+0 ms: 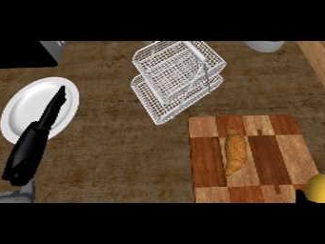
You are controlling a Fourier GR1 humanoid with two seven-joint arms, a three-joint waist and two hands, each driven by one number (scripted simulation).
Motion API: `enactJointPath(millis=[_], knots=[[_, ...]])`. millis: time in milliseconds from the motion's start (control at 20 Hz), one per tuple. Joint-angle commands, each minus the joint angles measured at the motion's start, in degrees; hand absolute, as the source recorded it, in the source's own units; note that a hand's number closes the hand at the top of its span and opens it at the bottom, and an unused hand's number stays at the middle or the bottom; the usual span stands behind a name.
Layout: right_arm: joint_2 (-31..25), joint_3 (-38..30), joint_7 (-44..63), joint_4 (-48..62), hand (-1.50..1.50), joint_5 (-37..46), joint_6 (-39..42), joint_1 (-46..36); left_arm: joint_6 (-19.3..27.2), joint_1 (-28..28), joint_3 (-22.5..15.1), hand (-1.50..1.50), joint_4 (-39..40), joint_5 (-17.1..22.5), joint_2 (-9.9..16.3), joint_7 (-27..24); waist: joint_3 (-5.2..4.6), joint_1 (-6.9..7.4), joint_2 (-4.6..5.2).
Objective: Pick the lemon from the cutting board and place it in the tiered basket
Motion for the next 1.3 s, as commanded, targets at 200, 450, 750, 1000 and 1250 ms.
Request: enactJointPath(millis=[200, 450, 750, 1000, 1250], knots=[[0.83, 16.03, 15.17, -17.56, 1.5, 13.8, 16.31, -11.6, -2.04, -1.91, 0.36, 0.0, -0.29, 1.29, 0.68, -0.16, -0.01, 2.77, 0.52], [1.48, 16.43, 21.7, -9.3, 1.5, 14.1, 22.66, -34.43, -0.36, -4.67, -2.28, 0.0, 2.6, -1.49, -1.8, 0.75, 0.01, 3.11, 0.77], [1.51, 13.86, 29.81, 3.02, 1.5, 9.68, 22.89, -52.15, -0.41, -4.28, -2.16, 0.0, 1.27, -1.68, -1.55, 0.4, 0.01, 3.95, 0.65], [1.51, 4.4, 29.19, 17.35, 1.5, 5.4, 18.9, -65.37, -1.36, -5.19, -1.9, 0.0, 2.65, -0.94, -1.41, 0.39, 0.03, 4.67, 0.97], [1.51, -3.17, 27.04, 32.56, 1.5, 1.93, 12.35, -74.0, -2.23, -6.51, -0.94, 0.0, 1.61, -0.29, -0.57, 1.86, 0.13, 5.12, 1.18]])
